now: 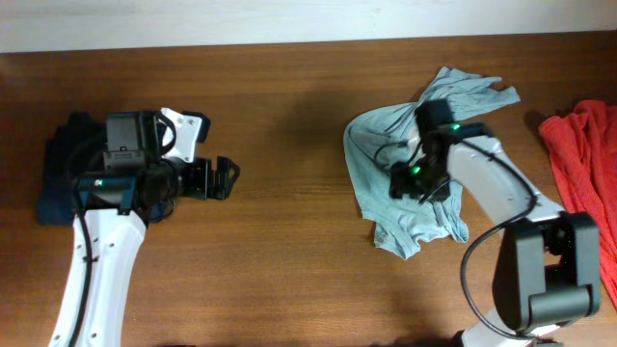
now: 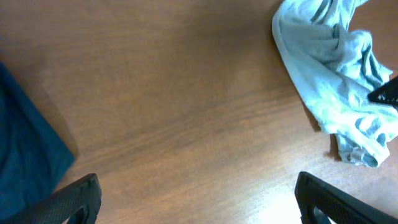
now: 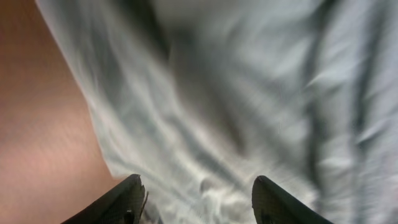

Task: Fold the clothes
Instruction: 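Pull the light blue shirt toward the center with the right gripper, then grasp the shirt's other edge with the left gripper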

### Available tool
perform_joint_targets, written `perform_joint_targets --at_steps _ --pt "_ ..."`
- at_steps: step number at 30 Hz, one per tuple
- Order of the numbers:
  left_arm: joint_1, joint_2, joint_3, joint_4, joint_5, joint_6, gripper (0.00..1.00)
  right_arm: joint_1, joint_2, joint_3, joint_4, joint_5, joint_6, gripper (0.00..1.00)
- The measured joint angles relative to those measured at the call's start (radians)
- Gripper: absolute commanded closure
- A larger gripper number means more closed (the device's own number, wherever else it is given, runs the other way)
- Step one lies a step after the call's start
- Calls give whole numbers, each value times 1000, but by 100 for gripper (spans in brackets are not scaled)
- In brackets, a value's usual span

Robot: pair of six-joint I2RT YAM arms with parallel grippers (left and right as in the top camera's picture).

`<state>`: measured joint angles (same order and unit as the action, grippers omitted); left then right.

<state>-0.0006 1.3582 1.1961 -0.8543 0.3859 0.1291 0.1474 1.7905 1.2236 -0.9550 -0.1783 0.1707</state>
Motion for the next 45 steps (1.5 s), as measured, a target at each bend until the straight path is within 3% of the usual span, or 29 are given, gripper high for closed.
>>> perform_joint_targets --at_steps 5,7,8,9,10,18,22,23,24,25,26,30,34,42,45 --pt "-32 40 0 -13 3 0 1 123 0 -89 69 37 -17 35" --pt "-33 48 0 -13 3 0 1 147 0 -111 95 48 -16 44" --pt "-33 49 0 -13 3 0 1 159 0 -126 113 54 -15 62" --pt "-33 49 0 -13 3 0 1 171 0 -140 135 61 -12 73" --pt "-33 49 0 -13 3 0 1 177 0 -145 146 61 -12 96" --pt "-33 49 0 -7 -7 0 1 217 0 -106 275 -150 13 96" --pt "-33 49 0 7 -9 0 1 266 0 -72 673 -332 124 96" --pt "-33 49 0 7 -11 0 1 278 0 -69 770 -353 156 94" --pt "-33 49 0 10 -12 0 1 292 0 -64 858 -370 189 61" --pt "-33 49 0 13 -13 0 1 320 -1 -48 977 -405 246 46" --pt "-33 49 0 13 -13 0 1 330 -2 -43 1004 -415 268 42" --pt "-33 50 0 11 -13 0 1 354 -2 -15 946 -444 310 39" --pt "-33 49 1 -6 -15 0 1 315 -2 -10 747 -443 294 38" --pt "-54 66 -6 -55 -19 0 1 174 -2 -9 428 -359 141 39" --pt "-108 123 -45 -18 -20 0 6 148 -2 -8 336 -314 67 37"
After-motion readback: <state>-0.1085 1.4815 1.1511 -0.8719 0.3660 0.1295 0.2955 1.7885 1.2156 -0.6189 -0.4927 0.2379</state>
